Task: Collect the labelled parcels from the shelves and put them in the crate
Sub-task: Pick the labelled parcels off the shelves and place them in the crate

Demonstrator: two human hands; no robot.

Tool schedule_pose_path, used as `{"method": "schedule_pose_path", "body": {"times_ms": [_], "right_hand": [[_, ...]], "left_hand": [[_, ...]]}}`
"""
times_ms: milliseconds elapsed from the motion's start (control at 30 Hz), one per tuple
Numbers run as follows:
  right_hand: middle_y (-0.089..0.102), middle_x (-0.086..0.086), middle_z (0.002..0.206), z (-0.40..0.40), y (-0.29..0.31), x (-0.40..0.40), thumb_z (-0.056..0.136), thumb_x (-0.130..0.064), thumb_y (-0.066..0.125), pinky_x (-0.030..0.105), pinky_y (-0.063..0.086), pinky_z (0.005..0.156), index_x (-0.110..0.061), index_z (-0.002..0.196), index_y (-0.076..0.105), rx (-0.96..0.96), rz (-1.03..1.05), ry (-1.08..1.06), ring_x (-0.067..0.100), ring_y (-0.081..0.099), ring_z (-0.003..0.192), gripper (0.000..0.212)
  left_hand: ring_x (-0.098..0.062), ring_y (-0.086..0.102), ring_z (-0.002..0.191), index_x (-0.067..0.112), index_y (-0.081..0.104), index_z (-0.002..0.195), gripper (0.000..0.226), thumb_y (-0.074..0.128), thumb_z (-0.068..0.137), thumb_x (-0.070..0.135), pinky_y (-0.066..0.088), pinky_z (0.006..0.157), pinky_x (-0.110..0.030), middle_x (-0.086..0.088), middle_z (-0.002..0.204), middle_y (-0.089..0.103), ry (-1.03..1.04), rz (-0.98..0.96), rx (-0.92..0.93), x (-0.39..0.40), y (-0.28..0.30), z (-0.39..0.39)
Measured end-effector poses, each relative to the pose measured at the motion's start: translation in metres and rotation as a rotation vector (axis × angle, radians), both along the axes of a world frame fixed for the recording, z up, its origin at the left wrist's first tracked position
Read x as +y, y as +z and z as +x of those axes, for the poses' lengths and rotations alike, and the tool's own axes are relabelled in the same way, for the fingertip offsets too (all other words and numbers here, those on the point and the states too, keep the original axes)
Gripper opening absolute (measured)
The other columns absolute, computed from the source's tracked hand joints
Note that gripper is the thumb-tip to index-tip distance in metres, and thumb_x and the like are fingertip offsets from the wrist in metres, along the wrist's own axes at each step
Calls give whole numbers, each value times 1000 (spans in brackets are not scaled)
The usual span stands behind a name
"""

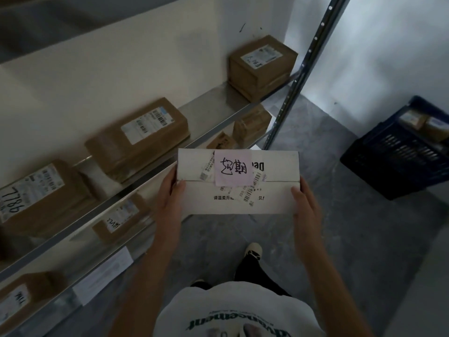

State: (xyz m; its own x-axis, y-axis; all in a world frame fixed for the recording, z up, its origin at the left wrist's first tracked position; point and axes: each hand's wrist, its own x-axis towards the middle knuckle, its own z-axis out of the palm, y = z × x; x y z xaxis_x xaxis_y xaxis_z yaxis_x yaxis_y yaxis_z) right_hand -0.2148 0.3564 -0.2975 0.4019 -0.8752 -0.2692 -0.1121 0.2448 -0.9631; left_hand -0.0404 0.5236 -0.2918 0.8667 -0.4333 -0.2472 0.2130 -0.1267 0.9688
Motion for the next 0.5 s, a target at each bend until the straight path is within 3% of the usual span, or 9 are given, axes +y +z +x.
{"method": "schedule_pose_path", "body": {"times_ms": [167,267,367,500], "right_hand": [[61,-8,129,-12,-6,-73,99,-28,48,30,47,90,-30,139,52,49,-22,27,7,56,113,40],[59,-6,132,-25,-8,-122,93,-37,50,36,48,97,-32,139,51,93,-28,25,14,55,120,46],[59,-7,133,-41,-8,-166,89,-43,51,44,47,102,-34,139,50,116,-45,4,14,55,121,51],[60,-8,131,-64,-7,-212,98,-35,50,40,49,99,-34,138,51,90,-55,-67,13,57,119,41]], "left_hand": [[24,53,87,28,44,139,44,42,99,10,41,65,2,18,118,55,-24,34,-29,-80,2,-17],[26,51,83,25,42,142,45,42,99,10,41,65,2,12,118,54,-35,78,-26,-133,1,-27],[13,54,95,32,42,140,46,43,99,12,45,72,-11,9,125,55,-83,79,-18,-185,-1,-38],[17,53,92,29,41,142,49,43,98,8,44,67,-2,15,120,54,-148,83,-20,-248,0,-50]]}}
